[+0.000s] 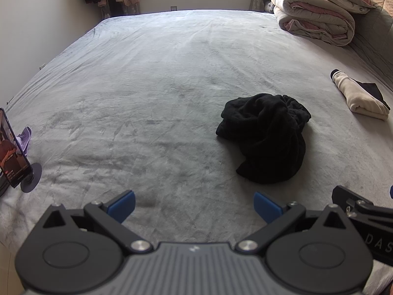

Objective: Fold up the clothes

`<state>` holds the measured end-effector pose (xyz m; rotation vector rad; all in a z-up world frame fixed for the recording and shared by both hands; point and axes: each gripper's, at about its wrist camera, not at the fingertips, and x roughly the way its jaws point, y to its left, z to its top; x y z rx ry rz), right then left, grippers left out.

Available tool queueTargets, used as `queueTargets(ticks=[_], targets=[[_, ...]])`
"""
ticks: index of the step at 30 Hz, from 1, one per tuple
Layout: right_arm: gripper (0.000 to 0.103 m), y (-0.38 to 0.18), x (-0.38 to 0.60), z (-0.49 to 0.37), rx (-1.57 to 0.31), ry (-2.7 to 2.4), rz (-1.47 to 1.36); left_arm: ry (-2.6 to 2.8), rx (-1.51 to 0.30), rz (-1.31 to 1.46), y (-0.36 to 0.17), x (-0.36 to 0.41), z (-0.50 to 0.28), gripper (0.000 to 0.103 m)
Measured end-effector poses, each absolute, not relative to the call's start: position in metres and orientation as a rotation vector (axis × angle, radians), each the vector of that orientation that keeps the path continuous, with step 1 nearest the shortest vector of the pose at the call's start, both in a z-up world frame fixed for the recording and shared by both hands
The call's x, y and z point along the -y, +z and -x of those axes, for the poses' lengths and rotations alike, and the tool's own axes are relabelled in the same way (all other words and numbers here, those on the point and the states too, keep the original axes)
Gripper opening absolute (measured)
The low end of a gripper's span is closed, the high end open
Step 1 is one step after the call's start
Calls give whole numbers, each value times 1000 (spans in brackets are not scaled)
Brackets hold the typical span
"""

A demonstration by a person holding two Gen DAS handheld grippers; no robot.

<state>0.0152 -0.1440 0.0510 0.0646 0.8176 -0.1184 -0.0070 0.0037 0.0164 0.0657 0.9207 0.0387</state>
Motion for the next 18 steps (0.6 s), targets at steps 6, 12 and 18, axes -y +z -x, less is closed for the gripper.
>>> queueTargets(ticks=[6,12,18], targets=[[103,51,144,-15,-817,-118,-64,38,-921,-67,17,-3,7,103],[103,50,144,-15,-822,-118,-63,38,-924,-68,16,-4,6,103],[103,50,144,-16,-824,-119,-63,38,-924,-66,15,-3,6,103]])
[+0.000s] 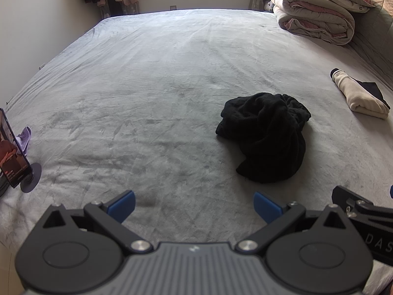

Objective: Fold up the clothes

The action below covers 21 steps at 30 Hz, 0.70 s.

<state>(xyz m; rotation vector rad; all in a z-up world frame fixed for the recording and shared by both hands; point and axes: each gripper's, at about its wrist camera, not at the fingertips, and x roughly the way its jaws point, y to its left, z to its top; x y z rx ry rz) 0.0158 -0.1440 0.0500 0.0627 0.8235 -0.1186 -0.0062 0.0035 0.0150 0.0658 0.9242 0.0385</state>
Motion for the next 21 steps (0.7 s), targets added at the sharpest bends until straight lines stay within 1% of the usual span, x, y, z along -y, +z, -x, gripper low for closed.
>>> queueTargets(ticks=[9,21], targets=[[103,46,144,-22,-824,-111,-53,42,-930,-65,9,-2,-1,103],[103,37,150,-55,-832,-105,-21,34,-959,-59,-10,2,-36,103]])
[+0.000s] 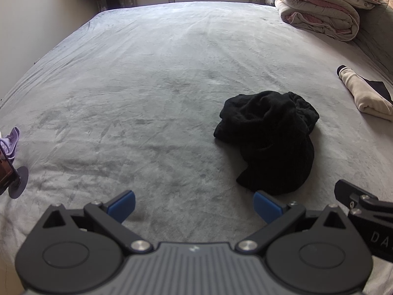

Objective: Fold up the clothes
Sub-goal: 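Lower the left tool onto the black garment and close it on the fabric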

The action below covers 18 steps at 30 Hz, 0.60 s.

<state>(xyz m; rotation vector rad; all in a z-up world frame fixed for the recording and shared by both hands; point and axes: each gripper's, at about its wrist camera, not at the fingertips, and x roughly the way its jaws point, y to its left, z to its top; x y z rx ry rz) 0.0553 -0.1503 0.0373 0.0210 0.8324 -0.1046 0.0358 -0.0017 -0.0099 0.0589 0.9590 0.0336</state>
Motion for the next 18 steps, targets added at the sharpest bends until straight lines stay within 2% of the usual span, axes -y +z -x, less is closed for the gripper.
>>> queueTargets(ticks=[7,18], targets=[[103,24,159,-84,-854,-105,-34,23,-1004,-55,-32,3,-66,103],[103,0,172,-127,-853,-16,-57,-87,-970,21,-63,-7,-101,103]])
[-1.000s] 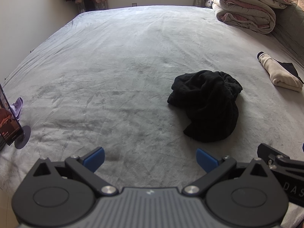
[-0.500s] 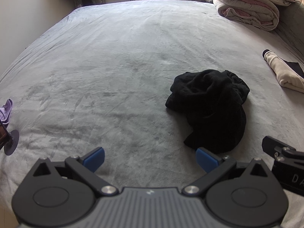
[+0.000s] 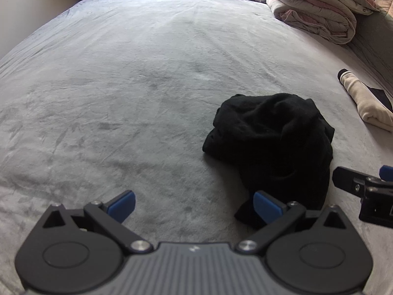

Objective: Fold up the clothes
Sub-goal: 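Lower the left tool onto the black garment and close it on the fabric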

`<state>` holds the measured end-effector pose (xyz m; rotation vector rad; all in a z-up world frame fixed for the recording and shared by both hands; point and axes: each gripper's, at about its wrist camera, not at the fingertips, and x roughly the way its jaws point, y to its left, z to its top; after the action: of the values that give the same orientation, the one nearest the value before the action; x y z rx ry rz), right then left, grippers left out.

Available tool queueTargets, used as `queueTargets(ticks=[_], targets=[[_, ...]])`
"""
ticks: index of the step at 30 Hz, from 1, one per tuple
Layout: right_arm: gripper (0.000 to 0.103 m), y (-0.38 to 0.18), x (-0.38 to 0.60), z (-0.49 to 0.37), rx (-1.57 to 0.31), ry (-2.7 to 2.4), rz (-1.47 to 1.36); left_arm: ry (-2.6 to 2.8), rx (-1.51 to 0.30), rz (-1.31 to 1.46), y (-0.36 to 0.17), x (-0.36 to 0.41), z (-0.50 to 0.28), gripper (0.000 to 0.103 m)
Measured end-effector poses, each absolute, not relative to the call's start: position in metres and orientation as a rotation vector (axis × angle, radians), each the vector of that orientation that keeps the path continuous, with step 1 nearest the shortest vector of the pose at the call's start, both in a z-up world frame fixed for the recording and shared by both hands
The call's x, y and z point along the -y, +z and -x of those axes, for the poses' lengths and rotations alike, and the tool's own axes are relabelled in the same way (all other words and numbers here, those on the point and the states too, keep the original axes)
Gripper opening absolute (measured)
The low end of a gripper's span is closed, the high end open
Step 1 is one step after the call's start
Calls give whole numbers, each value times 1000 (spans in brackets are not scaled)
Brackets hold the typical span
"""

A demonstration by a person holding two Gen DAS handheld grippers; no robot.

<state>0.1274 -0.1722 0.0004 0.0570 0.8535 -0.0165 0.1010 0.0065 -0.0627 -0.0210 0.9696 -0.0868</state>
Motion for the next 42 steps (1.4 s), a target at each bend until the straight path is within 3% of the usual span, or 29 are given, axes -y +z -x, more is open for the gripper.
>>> queueTargets(ticks=[13,27,30,33,36,38,39,41,42], targets=[[101,-37,183,-148,-914,48,-80,-135,-976,-16,-96,-7,-103,103],[101,-35,210,-140,-912,74,-109,-258,-845,104,-34,4,-96,87],[100,-35,213,-140,-902,79,-129,-309,-840,118,-27,14,-98,73],[87,-34,214,-142,-902,80,-135,-346,-840,131,-24,25,-102,58],[85,-35,213,-143,-904,82,-131,-364,-838,130,-23,36,-108,41],[84,-36,213,-144,-902,84,-134,-382,-849,141,-24,42,-113,22],[84,-36,214,-144,-901,85,-137,-390,-852,149,-25,44,-115,19],[84,-37,214,-145,-900,85,-144,-390,-850,154,-26,46,-118,4],[84,-37,215,-145,-899,85,-149,-382,-840,150,-26,45,-118,4]])
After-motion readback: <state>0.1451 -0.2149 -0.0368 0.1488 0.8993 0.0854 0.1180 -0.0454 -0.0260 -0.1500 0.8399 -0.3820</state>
